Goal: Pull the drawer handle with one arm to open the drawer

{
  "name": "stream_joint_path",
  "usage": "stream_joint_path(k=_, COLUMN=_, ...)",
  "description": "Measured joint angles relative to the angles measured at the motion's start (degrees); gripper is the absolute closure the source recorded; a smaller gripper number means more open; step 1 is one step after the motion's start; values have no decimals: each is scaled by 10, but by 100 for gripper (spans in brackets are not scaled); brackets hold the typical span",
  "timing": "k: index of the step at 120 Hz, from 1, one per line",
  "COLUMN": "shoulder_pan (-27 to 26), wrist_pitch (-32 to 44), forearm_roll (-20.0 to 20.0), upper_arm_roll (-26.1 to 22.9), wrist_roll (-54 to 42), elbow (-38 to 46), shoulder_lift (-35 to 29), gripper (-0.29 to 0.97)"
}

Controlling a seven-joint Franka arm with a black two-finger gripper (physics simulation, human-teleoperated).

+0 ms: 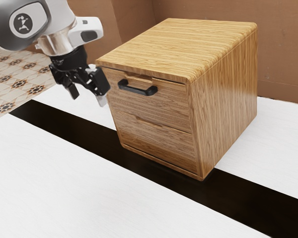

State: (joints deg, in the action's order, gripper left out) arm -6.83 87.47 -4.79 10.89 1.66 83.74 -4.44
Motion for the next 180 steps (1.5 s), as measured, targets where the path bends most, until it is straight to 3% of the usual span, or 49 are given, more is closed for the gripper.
stream_joint_path(k=31, shoulder_pan=-10, wrist_pitch=-7, forearm_roll=-2, upper_arm_roll=2, wrist_roll=11, elbow=-5, shoulder_lift=0, gripper=0)
stream_joint_path(k=46, shoulder_pan=-11, wrist_pitch=-50, forearm_roll=1, upper_arm_roll=-1, wrist_roll=37, elbow=-121, shoulder_lift=3, gripper=0)
stream_joint_path(k=102, shoulder_pan=-23, wrist_pitch=-120, forearm_roll=21, upper_arm_roll=-53, wrist_roll=455, elbow=-156, shoulder_lift=14, gripper=0)
stream_joint_path(k=130, shoulder_pan=-9, wrist_pitch=-81, forearm_roll=17, upper_arm_roll=-50, wrist_roll=593, elbow=-149, shoulder_lift=33, gripper=0)
stream_joint_path(k=144, shoulder_pan=-3, wrist_pitch=-35, forearm_roll=13, upper_arm_roll=-47, wrist_roll=644, elbow=-127, shoulder_lift=55, gripper=0)
stream_joint_path(k=180, shoulder_pan=-2, wrist_pitch=92, forearm_roll=11, upper_arm_roll=-39, wrist_roll=739, elbow=-47, shoulder_lift=42, gripper=0)
